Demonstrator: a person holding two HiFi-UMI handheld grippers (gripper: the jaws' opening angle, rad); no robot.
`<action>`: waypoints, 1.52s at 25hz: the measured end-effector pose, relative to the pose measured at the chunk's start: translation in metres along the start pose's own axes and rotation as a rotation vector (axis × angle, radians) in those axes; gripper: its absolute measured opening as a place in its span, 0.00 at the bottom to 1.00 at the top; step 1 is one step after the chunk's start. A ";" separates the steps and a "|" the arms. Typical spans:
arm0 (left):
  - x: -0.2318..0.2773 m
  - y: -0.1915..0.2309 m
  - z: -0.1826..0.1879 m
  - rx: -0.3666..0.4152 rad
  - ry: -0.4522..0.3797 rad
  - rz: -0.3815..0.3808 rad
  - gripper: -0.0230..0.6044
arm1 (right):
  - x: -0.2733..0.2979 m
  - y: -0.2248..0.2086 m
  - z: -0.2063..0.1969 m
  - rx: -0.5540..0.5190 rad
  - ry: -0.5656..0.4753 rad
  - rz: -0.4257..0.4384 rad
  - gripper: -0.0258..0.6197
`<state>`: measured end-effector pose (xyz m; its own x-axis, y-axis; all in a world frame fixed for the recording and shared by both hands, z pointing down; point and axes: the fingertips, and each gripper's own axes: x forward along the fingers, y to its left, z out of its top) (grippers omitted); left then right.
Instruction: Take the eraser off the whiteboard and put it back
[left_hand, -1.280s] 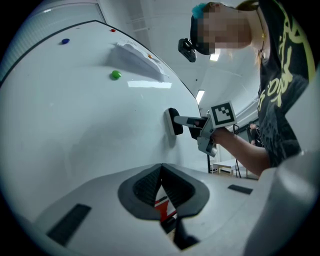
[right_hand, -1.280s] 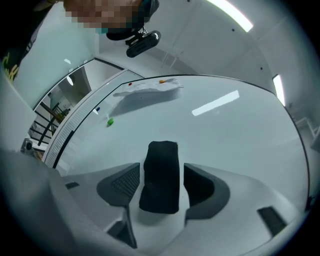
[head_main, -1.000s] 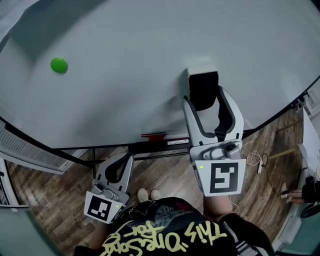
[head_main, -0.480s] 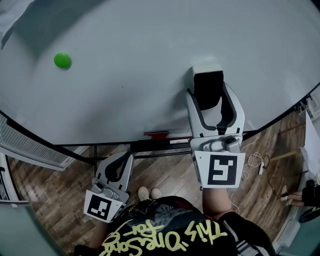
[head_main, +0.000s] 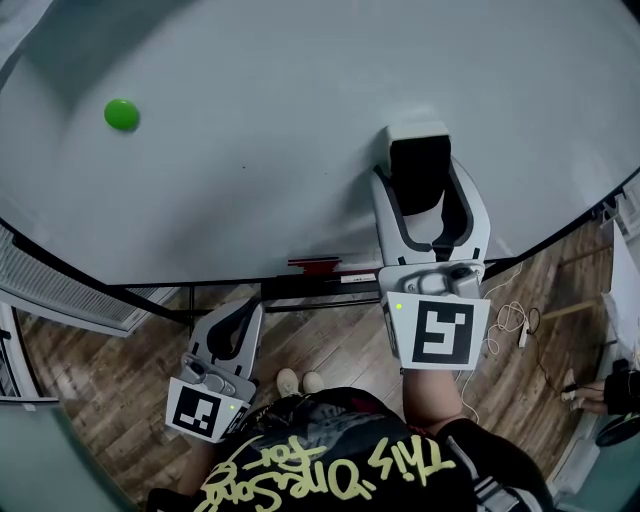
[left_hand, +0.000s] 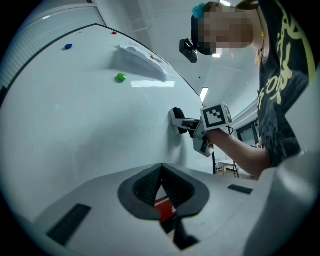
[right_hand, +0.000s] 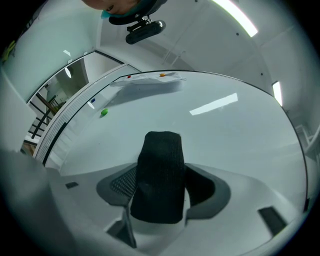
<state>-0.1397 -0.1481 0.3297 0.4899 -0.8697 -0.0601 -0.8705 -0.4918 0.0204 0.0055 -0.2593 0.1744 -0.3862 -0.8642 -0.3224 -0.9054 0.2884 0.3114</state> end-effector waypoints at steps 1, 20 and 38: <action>0.000 0.001 0.001 0.001 -0.002 0.003 0.05 | 0.000 0.000 0.000 0.016 -0.006 -0.009 0.46; 0.001 0.004 0.003 0.014 -0.005 0.019 0.05 | -0.004 -0.002 -0.005 0.005 -0.004 0.015 0.44; -0.002 0.007 0.009 0.086 -0.059 0.006 0.05 | -0.004 -0.002 -0.005 0.057 -0.019 0.045 0.44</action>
<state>-0.1475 -0.1495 0.3209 0.4829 -0.8676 -0.1190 -0.8757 -0.4786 -0.0647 0.0095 -0.2583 0.1795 -0.4296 -0.8420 -0.3262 -0.8954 0.3506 0.2744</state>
